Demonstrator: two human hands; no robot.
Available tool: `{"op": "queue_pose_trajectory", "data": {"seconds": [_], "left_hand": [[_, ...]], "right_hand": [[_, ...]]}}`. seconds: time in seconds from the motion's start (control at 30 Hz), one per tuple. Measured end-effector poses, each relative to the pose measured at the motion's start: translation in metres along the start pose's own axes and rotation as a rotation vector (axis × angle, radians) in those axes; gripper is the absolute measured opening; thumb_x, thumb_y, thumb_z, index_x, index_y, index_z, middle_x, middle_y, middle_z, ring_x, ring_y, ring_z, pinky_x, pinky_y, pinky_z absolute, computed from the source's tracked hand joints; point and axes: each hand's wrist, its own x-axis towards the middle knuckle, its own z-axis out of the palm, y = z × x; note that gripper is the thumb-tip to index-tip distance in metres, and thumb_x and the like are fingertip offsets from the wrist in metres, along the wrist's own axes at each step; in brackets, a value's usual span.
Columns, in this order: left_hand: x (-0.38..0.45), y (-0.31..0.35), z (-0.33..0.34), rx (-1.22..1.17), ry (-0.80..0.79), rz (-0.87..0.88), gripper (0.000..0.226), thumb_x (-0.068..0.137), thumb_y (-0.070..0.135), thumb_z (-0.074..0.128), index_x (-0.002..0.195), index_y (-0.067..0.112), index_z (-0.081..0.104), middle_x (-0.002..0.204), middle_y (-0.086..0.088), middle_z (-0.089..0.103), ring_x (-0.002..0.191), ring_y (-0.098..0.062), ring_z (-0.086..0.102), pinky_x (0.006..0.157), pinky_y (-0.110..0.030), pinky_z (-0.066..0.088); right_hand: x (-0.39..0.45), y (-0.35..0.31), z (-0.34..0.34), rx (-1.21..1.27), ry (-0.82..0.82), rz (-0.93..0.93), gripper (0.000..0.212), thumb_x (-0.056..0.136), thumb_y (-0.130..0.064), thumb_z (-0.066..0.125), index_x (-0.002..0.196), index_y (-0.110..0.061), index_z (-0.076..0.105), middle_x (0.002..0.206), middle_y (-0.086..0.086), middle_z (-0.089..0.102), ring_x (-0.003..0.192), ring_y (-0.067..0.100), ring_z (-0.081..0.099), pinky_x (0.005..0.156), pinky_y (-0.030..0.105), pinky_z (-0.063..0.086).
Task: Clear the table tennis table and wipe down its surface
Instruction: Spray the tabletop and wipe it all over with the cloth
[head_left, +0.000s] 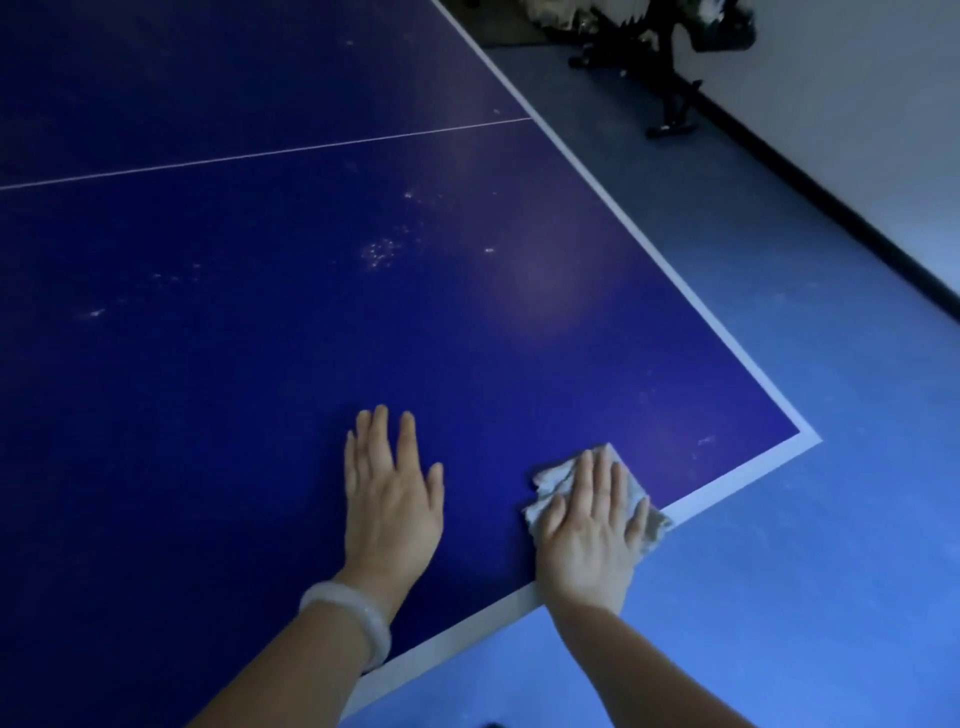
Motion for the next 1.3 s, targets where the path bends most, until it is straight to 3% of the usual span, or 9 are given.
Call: {"op": "queue_pose_trajectory", "data": {"seconds": [0.17,0.43,0.53,0.63,0.7,0.87,1.0,1.1,1.3], "left_hand": [[0.035,0.065,0.038,0.092,-0.065,-0.219,0.071,0.098,0.054,0.018,0.155,0.013,0.006,0.162,-0.018,0.000,0.149,-0.035,-0.006,0.119,-0.055,-0.003],[0.034,0.073,0.046,0.187,-0.060,-0.264,0.071,0.097,0.051,0.017,0.155,0.011,0.015,0.160,-0.021,0.010,0.149,-0.036,0.003,0.120,-0.057,0.002],[0.034,0.075,0.044,0.172,-0.030,-0.257,0.068,0.098,0.047,0.025,0.153,0.007,0.024,0.157,-0.024,0.019,0.148,-0.039,0.011,0.119,-0.059,0.007],[0.035,0.075,0.046,0.191,-0.014,-0.259,0.066,0.098,0.044,0.031,0.151,0.005,0.027,0.155,-0.026,0.023,0.147,-0.040,0.014,0.118,-0.060,0.009],[0.035,0.075,0.047,0.199,-0.023,-0.263,0.066,0.098,0.045,0.029,0.151,0.006,0.027,0.156,-0.025,0.023,0.147,-0.040,0.013,0.118,-0.059,0.009],[0.034,0.073,0.049,0.195,0.013,-0.250,0.066,0.097,0.044,0.029,0.150,0.005,0.029,0.155,-0.027,0.023,0.146,-0.041,0.014,0.118,-0.060,0.008],[0.034,0.073,0.051,0.200,0.008,-0.264,0.066,0.098,0.045,0.027,0.151,0.006,0.026,0.156,-0.024,0.019,0.147,-0.039,0.011,0.119,-0.058,0.007],[0.034,0.073,0.052,0.189,0.027,-0.257,0.064,0.098,0.043,0.032,0.150,0.005,0.029,0.154,-0.026,0.023,0.146,-0.041,0.015,0.118,-0.060,0.009],[0.035,0.075,0.050,0.210,0.008,-0.274,0.062,0.101,0.043,0.028,0.149,0.004,0.031,0.154,-0.027,0.026,0.145,-0.041,0.018,0.117,-0.062,0.012]], "right_hand": [[0.007,0.012,-0.003,-0.028,-0.056,-0.131,0.061,0.096,-0.037,0.025,0.152,-0.015,0.033,0.162,0.002,0.022,0.150,0.018,0.018,0.119,0.050,0.013],[0.075,0.107,-0.023,-0.067,-0.140,-0.551,0.058,0.098,-0.040,0.033,0.151,-0.018,0.036,0.161,-0.002,0.025,0.149,0.017,0.022,0.117,0.051,0.019],[0.138,0.158,-0.032,-0.075,-0.106,-0.415,0.060,0.095,-0.038,0.030,0.148,-0.013,0.041,0.158,0.001,0.030,0.145,0.022,0.032,0.117,0.050,0.018],[0.191,0.179,-0.029,-0.048,-0.161,-0.023,0.057,0.101,-0.035,0.027,0.156,-0.020,0.021,0.164,-0.002,0.013,0.151,0.016,0.010,0.122,0.048,0.005],[0.199,0.155,-0.021,-0.043,-0.161,0.097,0.059,0.102,-0.034,0.028,0.157,-0.021,0.014,0.165,-0.003,0.005,0.152,0.014,0.002,0.122,0.048,0.001],[0.140,0.080,-0.010,-0.068,-0.166,-0.407,0.060,0.102,-0.044,0.020,0.157,-0.020,0.017,0.165,-0.002,0.007,0.152,0.017,0.002,0.123,0.048,0.001],[0.120,0.103,-0.016,-0.069,-0.194,-0.586,0.058,0.103,-0.044,0.026,0.156,-0.021,0.023,0.164,-0.004,0.014,0.152,0.015,0.008,0.121,0.048,0.007],[0.148,0.147,-0.026,-0.109,-0.171,-0.430,0.057,0.099,-0.040,0.032,0.153,-0.020,0.031,0.162,-0.004,0.021,0.150,0.015,0.018,0.120,0.050,0.015],[0.223,0.179,-0.032,-0.032,-0.197,0.196,0.058,0.101,-0.036,0.026,0.157,-0.026,0.013,0.165,-0.007,0.005,0.151,0.012,0.002,0.121,0.051,0.000]]}}
